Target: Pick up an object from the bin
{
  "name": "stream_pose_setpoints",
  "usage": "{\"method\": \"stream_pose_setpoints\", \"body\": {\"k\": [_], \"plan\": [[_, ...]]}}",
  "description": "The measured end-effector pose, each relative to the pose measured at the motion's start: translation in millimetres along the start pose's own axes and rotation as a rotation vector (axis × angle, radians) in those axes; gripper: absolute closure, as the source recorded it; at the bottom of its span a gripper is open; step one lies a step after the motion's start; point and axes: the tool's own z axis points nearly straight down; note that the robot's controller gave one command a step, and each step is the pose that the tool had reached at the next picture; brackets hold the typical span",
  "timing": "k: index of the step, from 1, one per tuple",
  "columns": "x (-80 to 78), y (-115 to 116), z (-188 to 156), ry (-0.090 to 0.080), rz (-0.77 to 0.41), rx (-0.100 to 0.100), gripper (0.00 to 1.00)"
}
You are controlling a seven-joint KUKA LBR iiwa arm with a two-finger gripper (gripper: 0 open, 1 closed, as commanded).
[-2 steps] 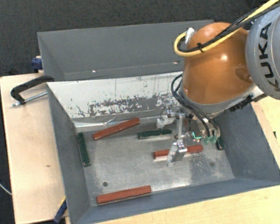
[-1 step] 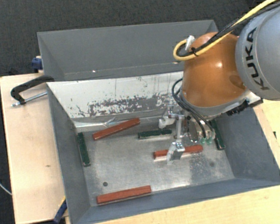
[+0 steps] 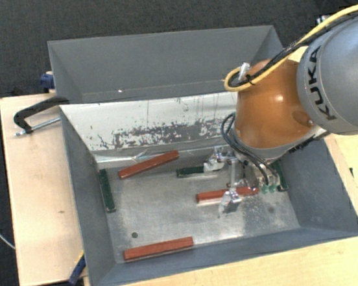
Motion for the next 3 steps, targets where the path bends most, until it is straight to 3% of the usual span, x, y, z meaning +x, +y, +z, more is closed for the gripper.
{"method": "stream_pose_setpoints", "body": {"k": [1,2,3], "plan": [[2.0,-10.5,73.3,0.002,0.001,-0.001,1.0],[2.0,-10.5,73.3,0.002,0.001,-0.001,1.0],[-20.6,-14.6,-82.6,-0.009,-0.1,0.001,1.0]]}}
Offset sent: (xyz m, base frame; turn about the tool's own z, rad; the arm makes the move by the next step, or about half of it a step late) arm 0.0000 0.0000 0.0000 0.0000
